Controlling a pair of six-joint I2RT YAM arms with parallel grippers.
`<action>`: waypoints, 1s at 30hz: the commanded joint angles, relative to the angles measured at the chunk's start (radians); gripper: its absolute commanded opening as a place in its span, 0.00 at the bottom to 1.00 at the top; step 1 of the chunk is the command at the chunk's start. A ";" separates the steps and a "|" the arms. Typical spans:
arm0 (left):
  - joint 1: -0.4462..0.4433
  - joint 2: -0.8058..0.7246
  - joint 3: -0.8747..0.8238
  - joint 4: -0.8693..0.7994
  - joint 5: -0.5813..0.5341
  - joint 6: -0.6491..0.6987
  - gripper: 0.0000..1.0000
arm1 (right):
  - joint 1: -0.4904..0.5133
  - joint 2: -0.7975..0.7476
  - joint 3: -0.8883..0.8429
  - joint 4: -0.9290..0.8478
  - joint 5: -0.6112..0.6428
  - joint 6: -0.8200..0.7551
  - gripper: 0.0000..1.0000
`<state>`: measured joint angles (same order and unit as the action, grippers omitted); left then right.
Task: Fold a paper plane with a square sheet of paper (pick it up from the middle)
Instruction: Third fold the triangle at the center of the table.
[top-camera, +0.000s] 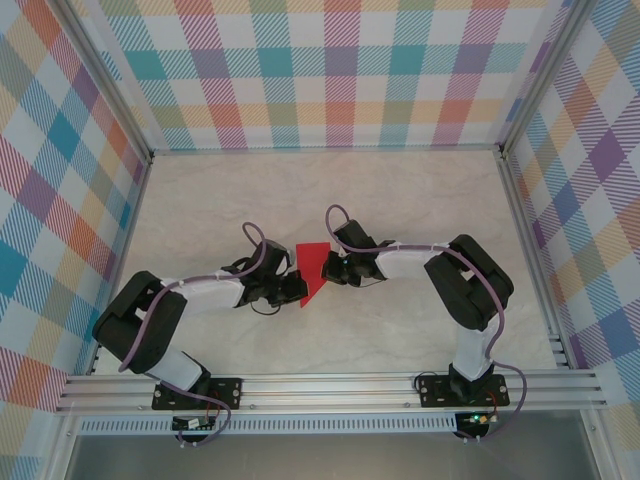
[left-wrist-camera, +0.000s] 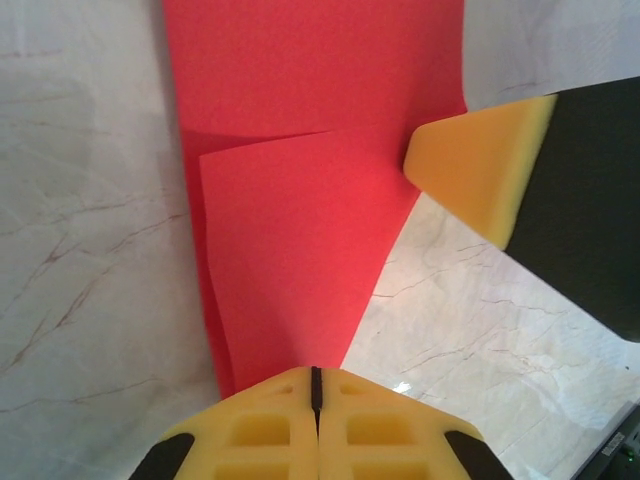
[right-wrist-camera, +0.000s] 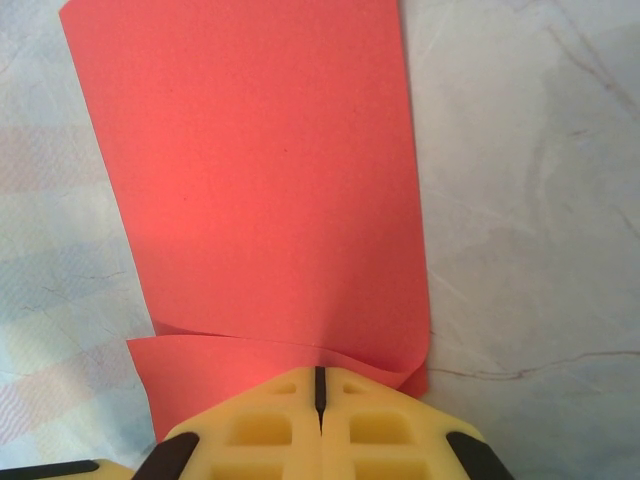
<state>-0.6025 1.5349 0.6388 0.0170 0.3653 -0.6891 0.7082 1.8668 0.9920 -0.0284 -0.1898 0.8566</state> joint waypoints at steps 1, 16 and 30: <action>-0.014 0.026 -0.012 -0.042 0.016 0.004 0.03 | -0.003 0.016 -0.016 -0.073 0.036 0.013 0.02; -0.014 0.082 0.009 -0.121 -0.031 0.028 0.00 | 0.035 -0.074 0.004 -0.012 -0.113 -0.040 0.04; -0.014 0.084 0.007 -0.133 -0.046 0.029 0.00 | 0.079 0.029 -0.002 -0.028 -0.085 -0.022 0.03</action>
<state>-0.6029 1.5833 0.6640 -0.0307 0.3683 -0.6796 0.7918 1.8706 0.9974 -0.0441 -0.2958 0.8291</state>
